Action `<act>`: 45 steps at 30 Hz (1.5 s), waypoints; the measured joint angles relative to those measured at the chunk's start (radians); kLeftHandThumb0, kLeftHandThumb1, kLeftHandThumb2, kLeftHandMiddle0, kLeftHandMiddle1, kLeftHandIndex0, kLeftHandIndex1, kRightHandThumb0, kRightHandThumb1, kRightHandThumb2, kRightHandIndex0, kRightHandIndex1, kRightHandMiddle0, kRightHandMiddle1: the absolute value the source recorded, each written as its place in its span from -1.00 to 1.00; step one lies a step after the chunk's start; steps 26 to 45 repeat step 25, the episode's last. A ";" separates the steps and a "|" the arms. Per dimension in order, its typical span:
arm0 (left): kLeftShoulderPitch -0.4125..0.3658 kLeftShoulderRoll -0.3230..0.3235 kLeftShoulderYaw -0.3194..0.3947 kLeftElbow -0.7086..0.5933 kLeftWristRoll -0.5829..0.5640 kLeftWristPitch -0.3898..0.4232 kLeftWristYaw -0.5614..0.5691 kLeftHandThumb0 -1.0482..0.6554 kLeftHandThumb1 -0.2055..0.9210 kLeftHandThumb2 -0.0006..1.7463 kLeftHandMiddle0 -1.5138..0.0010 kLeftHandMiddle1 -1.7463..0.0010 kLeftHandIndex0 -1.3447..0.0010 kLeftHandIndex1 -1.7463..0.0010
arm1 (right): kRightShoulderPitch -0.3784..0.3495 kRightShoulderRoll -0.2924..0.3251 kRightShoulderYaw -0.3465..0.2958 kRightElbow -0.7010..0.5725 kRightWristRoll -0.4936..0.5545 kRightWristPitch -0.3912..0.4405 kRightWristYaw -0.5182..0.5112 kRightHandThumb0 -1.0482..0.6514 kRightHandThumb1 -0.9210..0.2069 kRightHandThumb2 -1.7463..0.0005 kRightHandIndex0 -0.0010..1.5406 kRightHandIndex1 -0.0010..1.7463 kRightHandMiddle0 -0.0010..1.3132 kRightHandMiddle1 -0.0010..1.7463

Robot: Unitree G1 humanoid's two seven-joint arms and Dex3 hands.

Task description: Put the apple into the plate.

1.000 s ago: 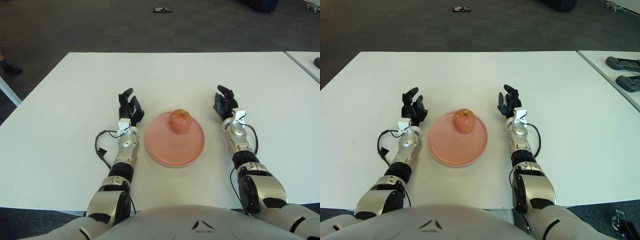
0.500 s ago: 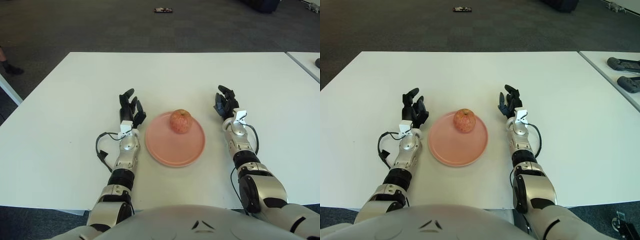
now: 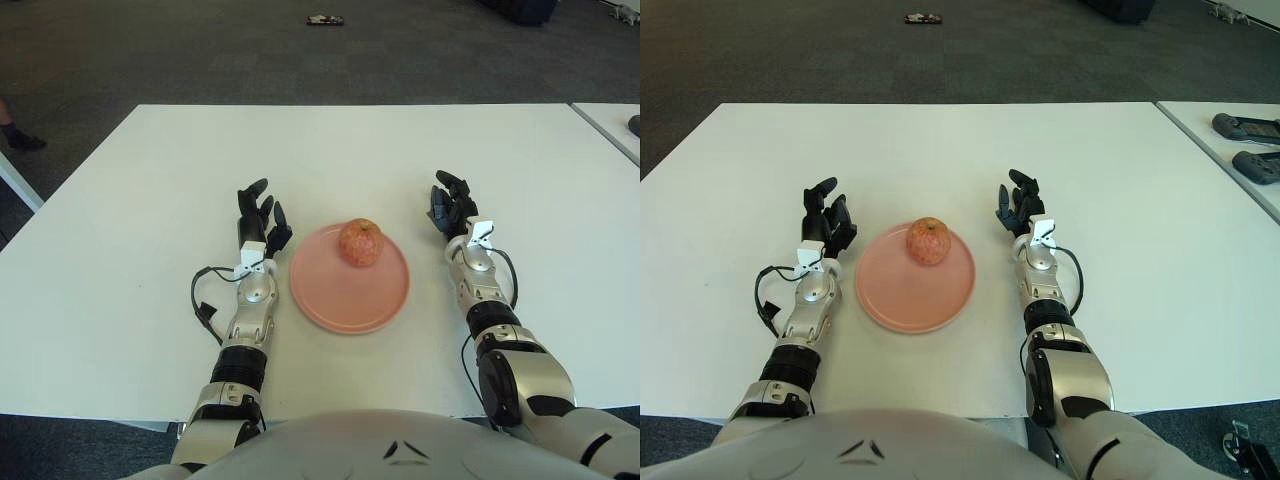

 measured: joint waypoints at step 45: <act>0.001 0.007 -0.006 0.014 0.040 -0.025 0.048 -0.69 1.00 -0.08 0.55 0.82 1.00 0.15 | 0.001 -0.001 -0.001 -0.002 0.000 0.002 0.001 -0.57 -1.00 0.28 -0.69 -0.75 -1.00 -0.21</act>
